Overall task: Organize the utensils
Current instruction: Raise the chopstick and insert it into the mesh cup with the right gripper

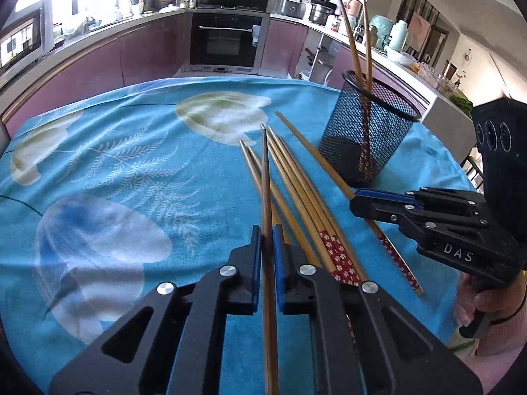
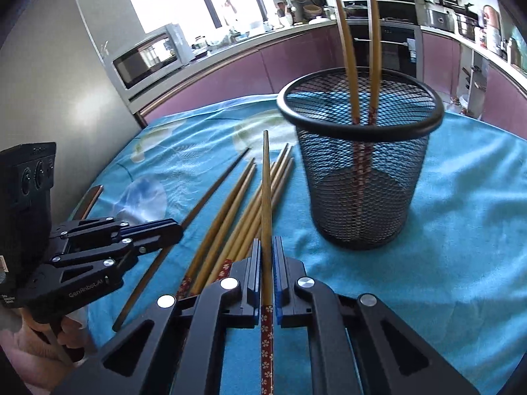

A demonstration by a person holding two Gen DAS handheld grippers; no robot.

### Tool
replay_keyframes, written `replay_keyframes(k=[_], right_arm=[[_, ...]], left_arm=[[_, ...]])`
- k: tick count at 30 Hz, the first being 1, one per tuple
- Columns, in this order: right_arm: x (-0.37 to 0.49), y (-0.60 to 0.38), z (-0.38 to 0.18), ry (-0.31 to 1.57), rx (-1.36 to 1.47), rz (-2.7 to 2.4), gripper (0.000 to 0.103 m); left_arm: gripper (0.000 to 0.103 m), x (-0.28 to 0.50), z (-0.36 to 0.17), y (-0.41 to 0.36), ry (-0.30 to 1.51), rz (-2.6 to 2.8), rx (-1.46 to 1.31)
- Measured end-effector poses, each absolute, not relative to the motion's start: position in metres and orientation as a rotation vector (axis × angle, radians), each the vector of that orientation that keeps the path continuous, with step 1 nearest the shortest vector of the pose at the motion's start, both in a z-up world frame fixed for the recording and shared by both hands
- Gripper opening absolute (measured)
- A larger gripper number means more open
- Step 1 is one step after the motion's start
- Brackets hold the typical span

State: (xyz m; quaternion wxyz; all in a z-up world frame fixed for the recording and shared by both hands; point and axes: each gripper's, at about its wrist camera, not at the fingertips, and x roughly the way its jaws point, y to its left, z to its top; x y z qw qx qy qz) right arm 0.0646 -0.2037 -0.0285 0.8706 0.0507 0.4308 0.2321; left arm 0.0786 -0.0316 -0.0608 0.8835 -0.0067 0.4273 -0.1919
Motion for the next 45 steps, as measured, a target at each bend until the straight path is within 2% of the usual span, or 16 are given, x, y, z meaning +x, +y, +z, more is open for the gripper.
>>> replay_keyframes(k=[14, 22, 45], right_arm=[[0.075, -0.192, -0.042, 0.948, 0.019, 0.473, 0.008], [0.069, -0.203, -0.03, 0.899, 0.057, 0.502, 0.006], [0.048, -0.265, 0.078, 0.579, 0.145, 0.522, 0.006]], left_arm=[[0.011, 0.092, -0.078, -0.033, 0.944, -0.424, 0.016], [0.008, 0.093, -0.07, -0.032, 0.931, -0.423, -0.006], [0.008, 0.062, 0.072, -0.027, 0.618, -0.622, -0.09]])
